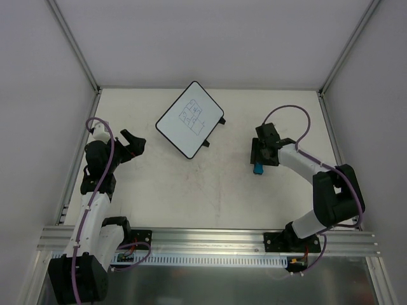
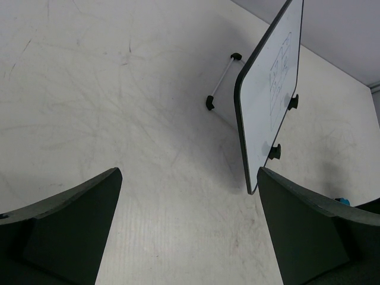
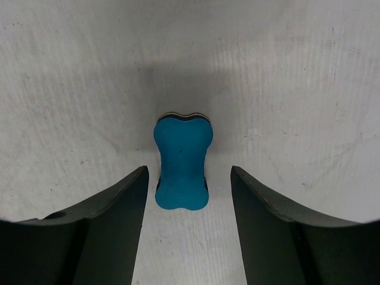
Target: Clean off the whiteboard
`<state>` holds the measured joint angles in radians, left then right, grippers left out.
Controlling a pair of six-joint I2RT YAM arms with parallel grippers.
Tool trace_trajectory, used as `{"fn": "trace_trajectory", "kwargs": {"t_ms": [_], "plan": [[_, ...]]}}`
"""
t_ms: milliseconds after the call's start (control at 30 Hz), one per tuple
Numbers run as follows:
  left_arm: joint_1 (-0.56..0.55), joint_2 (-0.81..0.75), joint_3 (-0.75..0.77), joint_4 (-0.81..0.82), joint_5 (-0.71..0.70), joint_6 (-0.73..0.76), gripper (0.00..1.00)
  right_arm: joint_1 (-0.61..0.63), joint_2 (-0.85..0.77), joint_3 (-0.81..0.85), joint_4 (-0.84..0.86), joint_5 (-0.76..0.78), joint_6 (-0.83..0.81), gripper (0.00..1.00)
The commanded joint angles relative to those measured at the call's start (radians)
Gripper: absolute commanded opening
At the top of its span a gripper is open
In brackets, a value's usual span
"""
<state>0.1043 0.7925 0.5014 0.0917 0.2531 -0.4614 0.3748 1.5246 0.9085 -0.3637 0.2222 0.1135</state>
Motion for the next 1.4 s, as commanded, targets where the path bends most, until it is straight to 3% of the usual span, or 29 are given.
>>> {"fn": "trace_trajectory", "kwargs": {"t_ms": [0,433,933,1000,1233,1367], "plan": [[-0.003,-0.01,0.023,0.029,0.009,0.009,0.99,-0.005,0.022,0.016,-0.014,-0.004,0.003,0.61],[-0.003,-0.006,0.022,0.029,0.009,0.013,0.99,-0.01,0.078,0.033,-0.012,-0.009,0.017,0.5],[-0.003,0.013,0.025,0.032,0.018,0.013,0.99,0.003,0.092,0.052,-0.011,-0.003,0.009,0.46],[-0.005,0.014,0.026,0.033,0.02,0.013,0.99,0.004,0.097,0.055,-0.012,-0.006,0.008,0.38],[-0.003,0.014,0.022,0.034,0.021,0.017,0.99,0.021,0.089,0.061,-0.012,0.019,-0.006,0.38],[-0.005,0.011,0.022,0.034,0.021,0.017,0.99,0.023,0.094,0.064,-0.014,0.017,-0.009,0.24]]}}
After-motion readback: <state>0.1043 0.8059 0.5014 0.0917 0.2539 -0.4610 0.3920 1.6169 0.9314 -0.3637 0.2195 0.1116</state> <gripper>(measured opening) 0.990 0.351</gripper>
